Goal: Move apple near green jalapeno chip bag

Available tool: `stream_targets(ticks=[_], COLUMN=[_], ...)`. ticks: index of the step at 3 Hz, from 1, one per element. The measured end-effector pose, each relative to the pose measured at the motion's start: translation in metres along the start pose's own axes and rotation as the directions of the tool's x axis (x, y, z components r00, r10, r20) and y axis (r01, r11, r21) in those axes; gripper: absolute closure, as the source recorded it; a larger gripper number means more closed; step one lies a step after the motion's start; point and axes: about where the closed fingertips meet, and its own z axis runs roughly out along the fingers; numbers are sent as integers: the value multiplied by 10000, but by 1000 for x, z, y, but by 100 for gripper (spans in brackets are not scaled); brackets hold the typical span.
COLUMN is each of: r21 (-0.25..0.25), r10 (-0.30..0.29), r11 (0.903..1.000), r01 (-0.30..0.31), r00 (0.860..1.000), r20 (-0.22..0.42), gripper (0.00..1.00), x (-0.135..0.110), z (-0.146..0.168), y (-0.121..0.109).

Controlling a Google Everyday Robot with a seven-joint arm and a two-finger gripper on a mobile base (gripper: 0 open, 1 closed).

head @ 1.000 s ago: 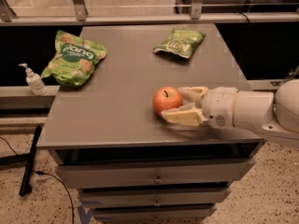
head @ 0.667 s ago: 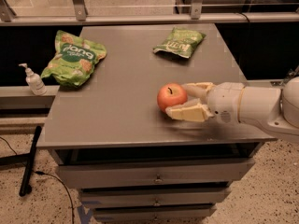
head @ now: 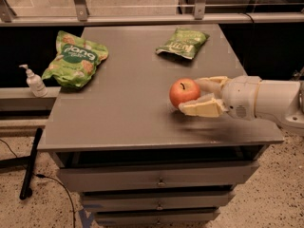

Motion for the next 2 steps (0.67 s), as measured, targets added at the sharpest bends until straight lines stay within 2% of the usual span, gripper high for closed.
stream_targets(ticks=[1, 2], r21=[170, 726], r10=[-107, -732], r11=[9998, 9949], r01=[106, 702], r00=[9999, 9965], r20=[61, 400], gripper=[100, 100], x=[-3, -8], z=[-2, -11], y=[-3, -37])
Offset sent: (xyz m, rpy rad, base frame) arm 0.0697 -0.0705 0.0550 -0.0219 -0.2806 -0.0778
